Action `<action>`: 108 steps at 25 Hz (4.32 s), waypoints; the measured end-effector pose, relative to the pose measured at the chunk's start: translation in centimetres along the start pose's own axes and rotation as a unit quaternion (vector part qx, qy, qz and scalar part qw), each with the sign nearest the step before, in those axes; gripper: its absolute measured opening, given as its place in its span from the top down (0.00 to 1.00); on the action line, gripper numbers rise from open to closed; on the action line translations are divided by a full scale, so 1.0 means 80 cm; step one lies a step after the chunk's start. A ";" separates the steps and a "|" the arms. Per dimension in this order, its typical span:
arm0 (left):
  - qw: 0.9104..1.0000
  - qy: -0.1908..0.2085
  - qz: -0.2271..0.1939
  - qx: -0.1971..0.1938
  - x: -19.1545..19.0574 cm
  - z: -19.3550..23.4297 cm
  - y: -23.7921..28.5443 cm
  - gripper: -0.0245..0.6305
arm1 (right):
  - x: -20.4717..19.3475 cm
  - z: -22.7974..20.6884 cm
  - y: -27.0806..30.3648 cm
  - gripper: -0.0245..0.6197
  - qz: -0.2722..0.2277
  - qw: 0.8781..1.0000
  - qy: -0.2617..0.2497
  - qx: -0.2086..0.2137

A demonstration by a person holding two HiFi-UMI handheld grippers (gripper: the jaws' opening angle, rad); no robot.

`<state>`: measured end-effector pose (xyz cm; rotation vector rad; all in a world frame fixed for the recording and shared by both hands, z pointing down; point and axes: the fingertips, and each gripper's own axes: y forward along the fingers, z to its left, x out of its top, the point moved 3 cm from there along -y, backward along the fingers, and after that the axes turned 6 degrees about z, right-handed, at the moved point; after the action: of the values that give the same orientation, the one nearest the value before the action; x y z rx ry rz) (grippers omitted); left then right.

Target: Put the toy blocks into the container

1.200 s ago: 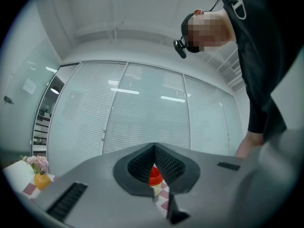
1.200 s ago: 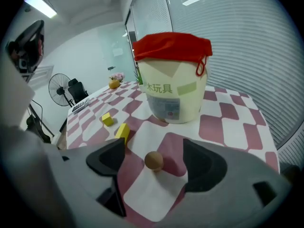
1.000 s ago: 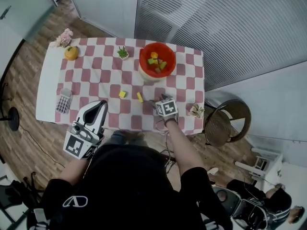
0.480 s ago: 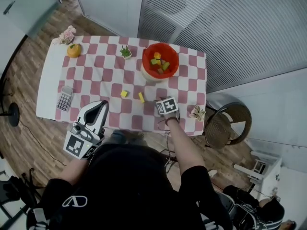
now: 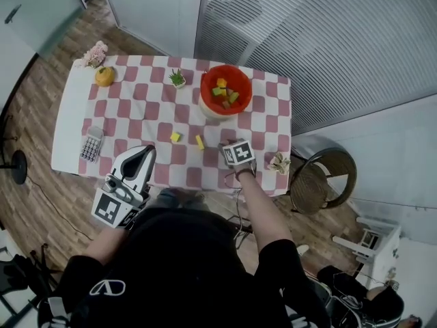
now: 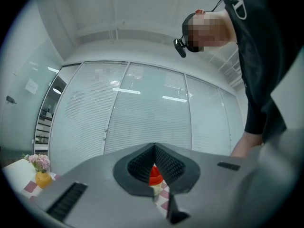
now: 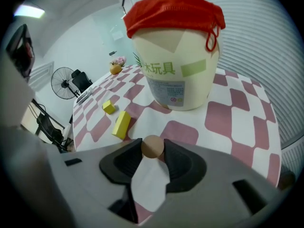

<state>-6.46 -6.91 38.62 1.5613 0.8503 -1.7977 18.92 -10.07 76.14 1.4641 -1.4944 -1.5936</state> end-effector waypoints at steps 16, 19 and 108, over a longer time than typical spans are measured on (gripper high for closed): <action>0.999 -0.003 -0.018 -0.029 0.015 -0.012 0.022 0.95 | 0.103 0.045 -0.234 0.73 -0.268 0.960 -0.055 -0.066; 0.999 0.004 -0.023 -0.037 0.017 -0.014 0.025 0.95 | 0.115 0.061 -0.287 0.73 -0.324 0.940 -0.066 -0.079; 1.000 0.021 -0.010 0.020 0.018 0.011 0.010 0.95 | 0.267 -0.048 -0.169 0.52 -0.316 0.943 -0.039 -0.097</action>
<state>-6.50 -8.15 37.18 1.6259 0.8571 -1.8128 20.20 -26.88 56.95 1.8927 -0.8994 -2.1101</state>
